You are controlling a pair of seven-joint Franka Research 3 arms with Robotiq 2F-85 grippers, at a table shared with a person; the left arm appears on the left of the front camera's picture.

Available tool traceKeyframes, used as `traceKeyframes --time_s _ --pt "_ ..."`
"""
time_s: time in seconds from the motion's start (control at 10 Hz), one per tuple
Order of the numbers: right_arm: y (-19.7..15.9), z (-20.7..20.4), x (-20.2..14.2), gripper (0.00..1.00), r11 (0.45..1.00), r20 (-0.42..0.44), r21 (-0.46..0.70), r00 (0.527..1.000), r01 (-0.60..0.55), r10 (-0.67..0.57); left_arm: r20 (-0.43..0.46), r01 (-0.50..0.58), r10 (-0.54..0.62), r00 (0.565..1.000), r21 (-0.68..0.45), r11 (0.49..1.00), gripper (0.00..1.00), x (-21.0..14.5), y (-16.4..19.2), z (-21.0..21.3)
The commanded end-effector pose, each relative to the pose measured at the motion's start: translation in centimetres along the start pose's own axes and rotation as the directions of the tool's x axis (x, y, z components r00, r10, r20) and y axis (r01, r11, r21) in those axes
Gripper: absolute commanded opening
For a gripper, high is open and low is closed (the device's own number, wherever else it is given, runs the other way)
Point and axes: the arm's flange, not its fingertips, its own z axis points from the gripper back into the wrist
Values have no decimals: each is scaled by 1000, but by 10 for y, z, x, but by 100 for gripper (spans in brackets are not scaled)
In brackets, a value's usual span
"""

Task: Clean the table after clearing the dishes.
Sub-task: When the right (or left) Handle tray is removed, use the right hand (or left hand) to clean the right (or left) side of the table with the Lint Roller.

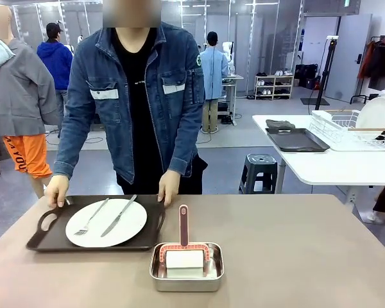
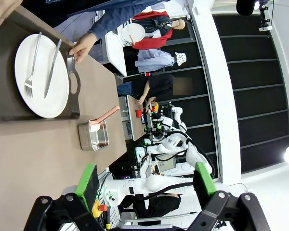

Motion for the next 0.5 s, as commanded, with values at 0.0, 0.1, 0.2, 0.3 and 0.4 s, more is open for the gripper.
traceKeyframes --time_s 0.0,0.1,0.2,0.3,0.4 --pt "1 0 0 100 1000 -6 -5 1000 -2 2 -5 2 -2 1000 -6 1000 100 -3 -2 3" --pt "1 0 0 100 1000 -6 -5 1000 -2 2 -5 2 -2 1000 -6 1000 100 -3 -2 3" --pt "1 0 0 100 1000 -6 -5 1000 -2 2 -5 2 -2 1000 -6 1000 100 -3 -2 3" --pt "1 0 0 100 1000 -6 -5 1000 -2 2 -5 2 -2 1000 -6 1000 100 -3 -2 3" --pt "1 0 0 100 1000 -6 -5 1000 -2 2 -5 2 -2 1000 -6 1000 100 -3 -2 3"
